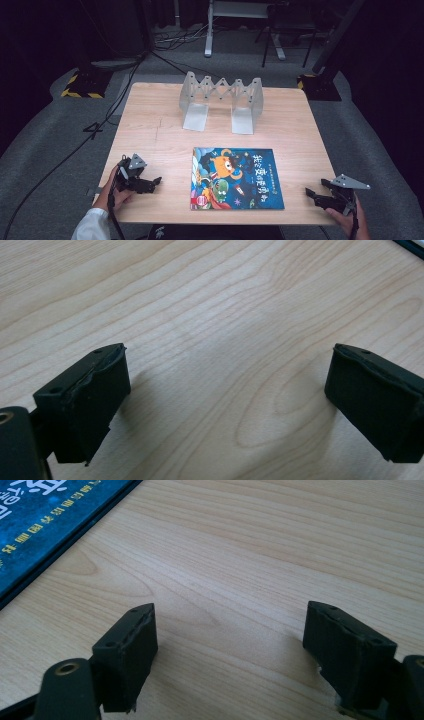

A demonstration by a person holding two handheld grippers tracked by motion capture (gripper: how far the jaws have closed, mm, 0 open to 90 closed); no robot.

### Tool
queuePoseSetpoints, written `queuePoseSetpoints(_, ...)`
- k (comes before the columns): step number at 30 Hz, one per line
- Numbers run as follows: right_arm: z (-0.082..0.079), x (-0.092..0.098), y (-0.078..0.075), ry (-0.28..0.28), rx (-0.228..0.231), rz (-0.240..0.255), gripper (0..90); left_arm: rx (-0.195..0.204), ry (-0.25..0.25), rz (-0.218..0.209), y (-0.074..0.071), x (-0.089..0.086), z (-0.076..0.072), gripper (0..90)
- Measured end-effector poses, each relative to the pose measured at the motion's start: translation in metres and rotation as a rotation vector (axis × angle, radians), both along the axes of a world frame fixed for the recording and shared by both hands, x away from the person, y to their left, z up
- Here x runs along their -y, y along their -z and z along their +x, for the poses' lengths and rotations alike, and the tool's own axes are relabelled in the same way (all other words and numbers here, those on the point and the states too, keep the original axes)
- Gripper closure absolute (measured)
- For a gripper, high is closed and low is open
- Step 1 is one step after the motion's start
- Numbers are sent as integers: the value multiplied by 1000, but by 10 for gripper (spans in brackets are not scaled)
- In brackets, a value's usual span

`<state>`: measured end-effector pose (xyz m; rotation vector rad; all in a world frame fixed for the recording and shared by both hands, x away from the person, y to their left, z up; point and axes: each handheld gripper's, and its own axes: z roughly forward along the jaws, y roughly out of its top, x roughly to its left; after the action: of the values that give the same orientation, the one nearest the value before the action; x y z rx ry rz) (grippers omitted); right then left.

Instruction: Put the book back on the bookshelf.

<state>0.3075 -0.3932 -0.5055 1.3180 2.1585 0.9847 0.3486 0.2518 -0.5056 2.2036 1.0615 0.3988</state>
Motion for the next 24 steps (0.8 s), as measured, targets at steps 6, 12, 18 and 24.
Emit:
queuePoseSetpoints(6, -1, -1, 0, -30, 3, -8, 206, 5, 8, 3, 0, 3, 3, 46)
queuePoseSetpoints(12, -2, -6, 0, -71, 7, -18, 195, -7, 88, -1, -1, 12, 7, 50)
queuePoseSetpoints(18, -5, -26, -3, -211, -23, -36, 186, 11, 154, -37, -2, 32, 12, 164)
queuePoseSetpoints(24, -12, -54, -5, -368, -25, -62, 212, 43, 204, -108, -15, 52, 25, 164)
